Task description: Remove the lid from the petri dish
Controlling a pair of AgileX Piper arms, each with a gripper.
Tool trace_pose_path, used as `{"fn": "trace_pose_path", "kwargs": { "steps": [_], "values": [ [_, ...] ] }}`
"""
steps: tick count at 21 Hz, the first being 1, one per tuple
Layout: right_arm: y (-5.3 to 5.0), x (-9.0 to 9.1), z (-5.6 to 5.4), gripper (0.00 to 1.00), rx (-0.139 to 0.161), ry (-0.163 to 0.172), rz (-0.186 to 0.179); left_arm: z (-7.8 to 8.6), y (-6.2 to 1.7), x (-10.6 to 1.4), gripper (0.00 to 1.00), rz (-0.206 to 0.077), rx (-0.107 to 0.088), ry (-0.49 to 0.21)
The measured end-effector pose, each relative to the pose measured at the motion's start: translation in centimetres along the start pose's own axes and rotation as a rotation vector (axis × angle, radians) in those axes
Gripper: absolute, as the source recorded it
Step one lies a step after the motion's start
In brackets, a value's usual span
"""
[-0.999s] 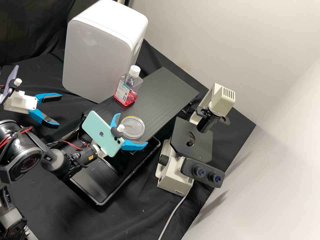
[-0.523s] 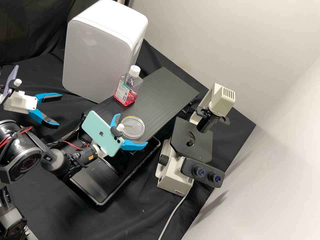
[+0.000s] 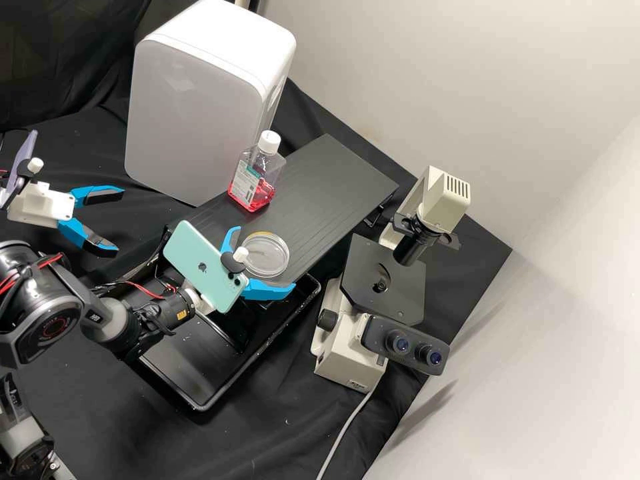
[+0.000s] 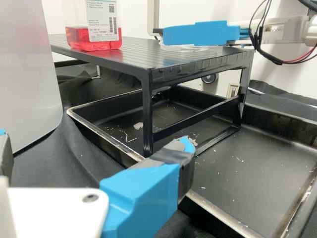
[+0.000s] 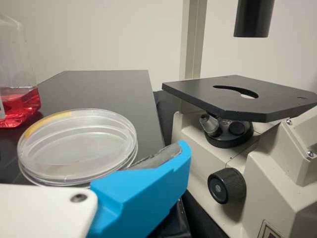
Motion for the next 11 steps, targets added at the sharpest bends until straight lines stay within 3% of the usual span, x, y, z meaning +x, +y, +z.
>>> {"fn": "trace_pose_path", "kwargs": {
  "steps": [5, 6, 11],
  "values": [
    [0.00, 0.00, 0.00, 1.00, 0.000, 0.000, 0.000, 0.00, 0.00, 0.00, 1.00, 0.000, 0.000, 0.000],
    [0.00, 0.00, 0.00, 0.00, 0.000, 0.000, 0.000, 0.00, 0.00, 0.00, 1.00, 0.000, 0.000, 0.000],
    [-0.06, -0.08, -0.31, 0.00, -0.033, 0.019, 0.006, 0.00, 0.00, 0.00, 1.00, 0.000, 0.000, 0.000]
  ]
}}
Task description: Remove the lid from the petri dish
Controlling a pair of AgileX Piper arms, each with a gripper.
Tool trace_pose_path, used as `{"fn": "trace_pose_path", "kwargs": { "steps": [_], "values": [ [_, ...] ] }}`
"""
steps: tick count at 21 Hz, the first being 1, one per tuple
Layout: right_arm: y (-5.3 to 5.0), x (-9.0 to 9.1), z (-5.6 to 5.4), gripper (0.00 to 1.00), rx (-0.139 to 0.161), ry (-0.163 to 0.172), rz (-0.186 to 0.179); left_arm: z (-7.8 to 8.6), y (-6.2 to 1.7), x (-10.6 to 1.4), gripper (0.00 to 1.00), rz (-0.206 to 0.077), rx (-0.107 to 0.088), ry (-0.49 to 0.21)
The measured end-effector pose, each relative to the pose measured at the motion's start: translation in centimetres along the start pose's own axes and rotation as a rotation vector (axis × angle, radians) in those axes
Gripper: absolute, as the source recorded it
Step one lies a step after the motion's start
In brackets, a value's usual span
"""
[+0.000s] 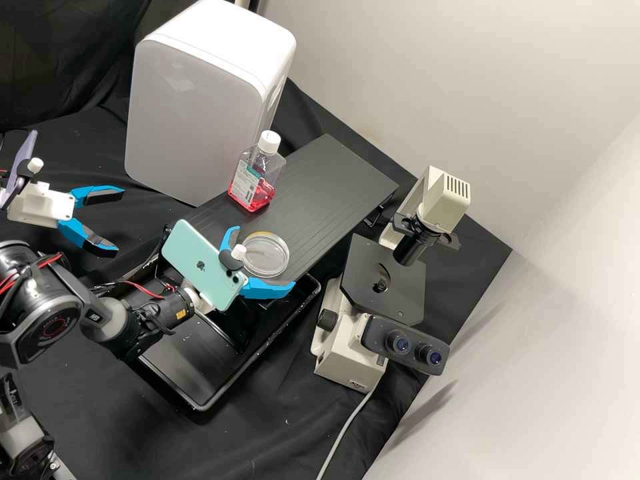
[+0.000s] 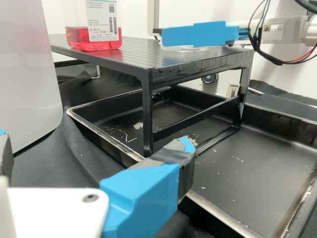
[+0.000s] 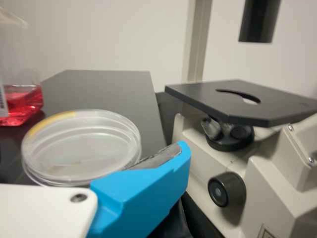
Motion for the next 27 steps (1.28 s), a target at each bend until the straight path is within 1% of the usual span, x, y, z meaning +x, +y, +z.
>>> {"fn": "trace_pose_path", "kwargs": {
  "steps": [1, 3, 5, 8, 23, 27],
  "values": [
    [0.02, -0.07, -0.11, 0.00, -0.004, 0.009, 0.005, 0.00, 0.00, 0.00, 1.00, 0.000, 0.000, 0.000],
    [0.33, -0.24, -0.39, 0.00, -0.012, 0.031, 0.029, 0.00, 0.00, 0.00, 1.00, 0.000, 0.000, 0.000],
    [0.43, -0.27, -0.49, 0.00, -0.017, 0.041, 0.039, 0.00, 0.00, 0.00, 1.00, 0.000, 0.000, 0.000],
    [0.29, -0.28, -0.62, 0.00, -0.018, 0.046, 0.034, 0.00, 0.00, 0.00, 1.00, 0.000, 0.000, 0.000],
    [0.27, -0.31, -0.59, 0.00, -0.018, 0.045, 0.033, 0.02, -0.01, 0.00, 1.00, -0.001, 0.001, -0.002],
    [0.33, -0.31, -0.64, 0.00, -0.018, 0.051, 0.040, 0.02, -0.01, 0.00, 1.00, -0.001, 0.001, -0.002]
  ]
}}
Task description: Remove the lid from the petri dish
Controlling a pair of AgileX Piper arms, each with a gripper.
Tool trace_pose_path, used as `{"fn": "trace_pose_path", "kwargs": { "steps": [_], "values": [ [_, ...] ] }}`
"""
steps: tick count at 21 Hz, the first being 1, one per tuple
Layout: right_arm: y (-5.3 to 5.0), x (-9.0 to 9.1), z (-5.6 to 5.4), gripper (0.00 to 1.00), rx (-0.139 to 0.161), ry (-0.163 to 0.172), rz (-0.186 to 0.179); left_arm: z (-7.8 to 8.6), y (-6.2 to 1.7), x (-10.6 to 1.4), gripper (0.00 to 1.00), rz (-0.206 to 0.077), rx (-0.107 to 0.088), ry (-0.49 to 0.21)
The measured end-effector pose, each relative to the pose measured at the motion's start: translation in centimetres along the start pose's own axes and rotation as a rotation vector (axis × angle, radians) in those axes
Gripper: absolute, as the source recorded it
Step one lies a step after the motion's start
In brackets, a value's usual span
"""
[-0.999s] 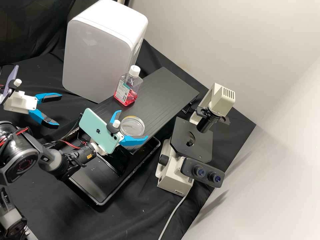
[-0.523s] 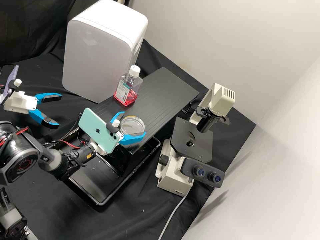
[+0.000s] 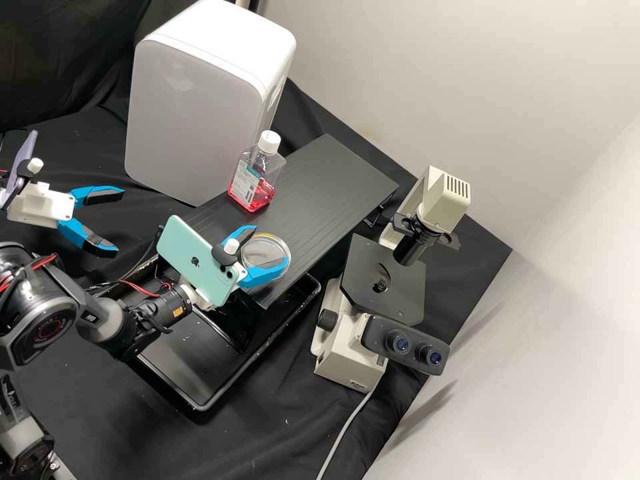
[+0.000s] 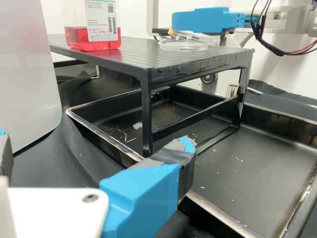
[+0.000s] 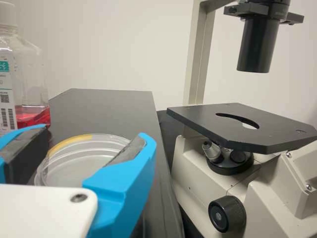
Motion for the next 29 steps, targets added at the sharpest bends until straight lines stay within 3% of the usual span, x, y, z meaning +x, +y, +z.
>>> {"fn": "trace_pose_path", "kwargs": {
  "steps": [11, 12, 29],
  "values": [
    [0.04, 0.00, -0.04, 0.00, 0.000, 0.004, 0.005, -0.01, -0.03, 0.01, 1.00, 0.000, 0.000, 0.000],
    [0.04, 0.00, -0.04, 1.00, 0.000, 0.004, 0.005, -0.01, -0.03, 0.01, 1.00, 0.000, 0.000, 0.000],
    [-0.02, -0.12, 0.03, 1.00, 0.000, 0.003, 0.003, -0.01, -0.03, 0.01, 1.00, 0.000, 0.000, 0.000]
  ]
}}
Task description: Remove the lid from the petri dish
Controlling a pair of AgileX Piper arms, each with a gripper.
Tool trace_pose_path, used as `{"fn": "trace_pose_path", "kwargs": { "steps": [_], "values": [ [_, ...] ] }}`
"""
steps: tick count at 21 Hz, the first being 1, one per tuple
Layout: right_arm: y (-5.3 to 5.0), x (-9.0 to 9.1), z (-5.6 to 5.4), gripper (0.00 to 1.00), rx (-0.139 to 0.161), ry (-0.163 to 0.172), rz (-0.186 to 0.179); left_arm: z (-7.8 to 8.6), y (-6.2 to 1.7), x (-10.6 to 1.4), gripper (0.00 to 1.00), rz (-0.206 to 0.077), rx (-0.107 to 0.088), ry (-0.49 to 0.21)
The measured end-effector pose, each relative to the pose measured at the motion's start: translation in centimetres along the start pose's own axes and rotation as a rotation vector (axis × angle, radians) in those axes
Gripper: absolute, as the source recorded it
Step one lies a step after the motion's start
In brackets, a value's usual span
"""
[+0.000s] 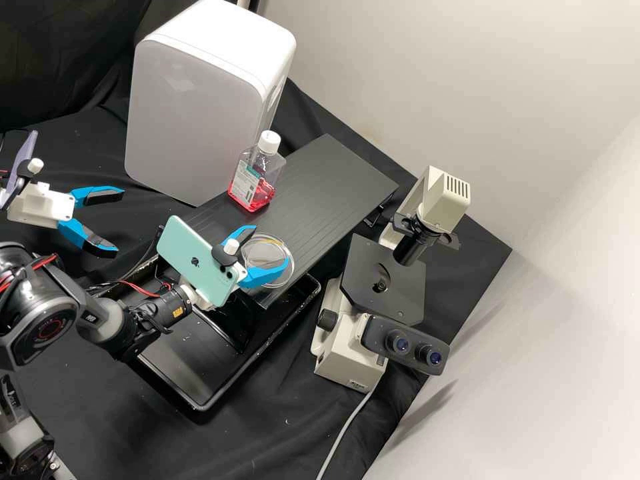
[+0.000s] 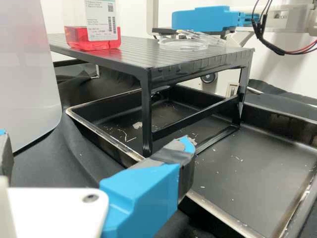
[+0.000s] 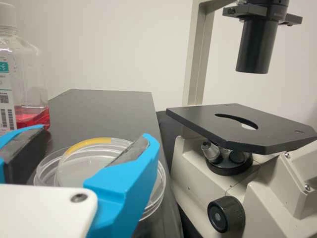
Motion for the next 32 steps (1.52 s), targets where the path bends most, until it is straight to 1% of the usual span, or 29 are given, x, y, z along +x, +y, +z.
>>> {"fn": "trace_pose_path", "kwargs": {
  "steps": [3, 8, 9, 13, 14, 16, 19, 21, 22, 25, 28, 30, 31, 32],
  "values": [
    [0.0, -0.1, 0.1, 1.00, -0.001, -0.002, 0.001, 0.0, 0.00, 0.0, 1.00, 0.000, 0.000, 0.000],
    [0.3, -0.1, 0.4, 1.00, -0.002, -0.012, 0.010, 0.0, 0.00, 0.0, 1.00, 0.000, 0.000, 0.000],
    [0.4, -0.1, 0.5, 1.00, 0.006, -0.015, 0.014, 0.0, 0.00, 0.0, 1.00, 0.000, 0.000, 0.000],
    [0.7, -0.3, 1.1, 1.00, 0.052, -0.040, 0.027, 0.0, 0.00, 0.0, 1.00, 0.000, 0.000, 0.000],
    [0.8, -0.4, 1.3, 1.00, 0.056, -0.047, 0.028, 0.0, 0.00, 0.0, 1.00, 0.000, 0.000, 0.000],
    [1.0, -0.4, 1.7, 1.00, 0.086, -0.060, 0.037, 0.0, 0.00, 0.0, 1.00, 0.000, 0.000, 0.000],
    [1.5, -0.5, 2.2, 1.00, 0.149, -0.072, 0.054, 0.1, -0.01, 0.0, 1.00, -0.001, 0.000, -0.002],
    [1.6, -0.5, 2.3, 1.00, 0.180, -0.072, 0.056, 0.1, -0.01, 0.0, 1.00, -0.001, 0.000, -0.002],
    [1.5, -0.5, 2.2, 1.00, 0.188, -0.067, 0.051, 0.1, -0.01, 0.0, 1.00, -0.001, 0.000, -0.002],
    [1.1, -0.4, 2.3, 1.00, 0.182, -0.057, 0.020, 0.1, -0.01, 0.0, 1.00, -0.001, 0.003, -0.002],
    [1.1, -0.4, 2.2, 1.00, 0.177, -0.049, 0.010, 0.1, -0.01, 0.0, 1.00, -0.001, 0.006, -0.002],
    [1.0, -0.4, 2.1, 1.00, 0.185, -0.037, -0.003, 0.1, -0.01, 0.0, 1.00, -0.001, 0.006, -0.002],
    [0.8, -0.4, 1.9, 1.00, 0.185, -0.028, -0.016, 0.1, -0.01, 0.0, 1.00, -0.001, 0.006, -0.002],
    [0.7, -0.3, 1.9, 1.00, 0.187, -0.026, -0.021, 0.1, -0.01, 0.0, 1.00, -0.001, 0.006, -0.002]
  ]
}}
